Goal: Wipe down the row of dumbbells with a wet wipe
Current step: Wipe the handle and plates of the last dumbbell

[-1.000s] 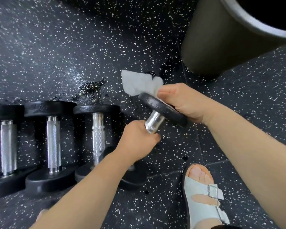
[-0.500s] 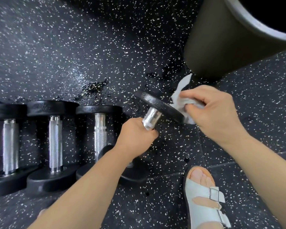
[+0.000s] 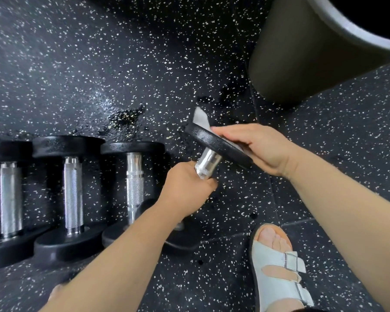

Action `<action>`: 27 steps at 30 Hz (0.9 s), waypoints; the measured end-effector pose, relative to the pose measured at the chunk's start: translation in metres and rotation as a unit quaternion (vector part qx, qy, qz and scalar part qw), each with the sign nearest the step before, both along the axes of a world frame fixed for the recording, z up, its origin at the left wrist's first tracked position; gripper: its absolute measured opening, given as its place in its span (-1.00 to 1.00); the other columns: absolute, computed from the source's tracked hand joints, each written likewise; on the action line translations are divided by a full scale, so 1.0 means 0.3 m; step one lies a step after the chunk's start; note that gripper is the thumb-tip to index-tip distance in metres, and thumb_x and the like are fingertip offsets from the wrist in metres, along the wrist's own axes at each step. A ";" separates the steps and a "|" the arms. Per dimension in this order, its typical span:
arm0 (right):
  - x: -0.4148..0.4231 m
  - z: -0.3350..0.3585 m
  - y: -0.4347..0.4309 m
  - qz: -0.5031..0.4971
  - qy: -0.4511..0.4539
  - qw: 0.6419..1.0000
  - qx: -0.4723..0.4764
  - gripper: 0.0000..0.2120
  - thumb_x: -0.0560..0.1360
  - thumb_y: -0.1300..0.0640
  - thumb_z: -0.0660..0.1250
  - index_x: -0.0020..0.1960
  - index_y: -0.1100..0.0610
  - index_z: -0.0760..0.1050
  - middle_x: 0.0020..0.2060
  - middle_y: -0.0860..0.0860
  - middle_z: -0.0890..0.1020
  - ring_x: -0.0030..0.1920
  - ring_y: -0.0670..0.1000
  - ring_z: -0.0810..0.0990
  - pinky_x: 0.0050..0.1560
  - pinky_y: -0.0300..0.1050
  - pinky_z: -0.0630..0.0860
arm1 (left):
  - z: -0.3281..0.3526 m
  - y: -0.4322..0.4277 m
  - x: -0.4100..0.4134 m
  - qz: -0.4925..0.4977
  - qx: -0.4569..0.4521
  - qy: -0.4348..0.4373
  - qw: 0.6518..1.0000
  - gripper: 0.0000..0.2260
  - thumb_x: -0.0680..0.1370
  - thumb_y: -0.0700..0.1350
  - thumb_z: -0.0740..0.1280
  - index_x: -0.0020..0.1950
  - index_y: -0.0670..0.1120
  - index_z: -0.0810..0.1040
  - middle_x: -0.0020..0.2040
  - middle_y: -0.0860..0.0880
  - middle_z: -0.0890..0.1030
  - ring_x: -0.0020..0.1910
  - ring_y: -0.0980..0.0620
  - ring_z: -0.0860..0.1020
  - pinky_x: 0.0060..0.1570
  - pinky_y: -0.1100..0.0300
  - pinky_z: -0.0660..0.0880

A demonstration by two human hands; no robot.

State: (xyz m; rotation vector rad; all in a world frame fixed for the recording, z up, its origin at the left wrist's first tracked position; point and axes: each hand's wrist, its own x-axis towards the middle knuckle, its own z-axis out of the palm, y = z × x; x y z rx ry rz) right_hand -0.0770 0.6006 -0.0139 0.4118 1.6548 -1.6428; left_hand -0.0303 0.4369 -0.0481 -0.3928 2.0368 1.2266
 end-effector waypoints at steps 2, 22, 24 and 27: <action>0.045 0.008 0.028 -0.029 -0.019 0.999 -0.001 -0.78 0.56 0.22 0.21 0.03 0.07 0.63 -0.09 -0.14 0.71 -0.07 -0.18 0.66 -0.09 -0.42 0.56 | -0.003 -0.006 -0.004 0.014 0.008 -0.013 1.000 -0.65 0.41 -0.22 0.39 -0.44 -0.01 0.27 -0.57 0.11 0.30 -0.56 0.07 0.24 -0.46 0.24 0.23; 0.005 -0.033 0.045 0.068 -0.050 0.988 0.133 -0.53 0.39 0.01 0.36 0.04 0.42 0.51 -0.12 0.37 0.56 -0.16 0.15 0.55 0.14 0.31 0.49 | -0.043 0.026 0.015 0.054 0.042 -0.063 0.996 -0.74 0.38 -0.22 0.38 -0.38 -0.05 0.32 -0.52 0.00 0.36 -0.52 -0.02 0.31 -0.42 0.14 0.31; 0.054 -0.040 0.089 0.032 -0.068 0.983 0.169 -0.64 0.43 0.08 0.34 0.01 0.38 0.56 -0.21 0.29 0.58 -0.30 0.05 0.51 -0.22 0.00 0.55 | -0.057 0.033 0.019 0.074 0.051 -0.089 0.992 -0.78 0.39 -0.23 0.38 -0.34 -0.07 0.35 -0.48 -0.03 0.38 -0.52 0.00 0.31 -0.42 0.15 0.33; 0.099 -0.057 0.139 -0.101 -0.085 0.972 0.194 -0.80 0.41 0.29 0.30 -0.10 0.14 0.68 -0.11 0.16 0.69 -0.13 0.10 0.64 -0.05 0.03 0.60 | -0.074 0.054 0.027 0.110 0.068 -0.122 0.984 -0.83 0.45 -0.21 0.41 -0.22 -0.11 0.42 -0.43 -0.06 0.43 -0.53 0.04 0.35 -0.47 0.18 0.37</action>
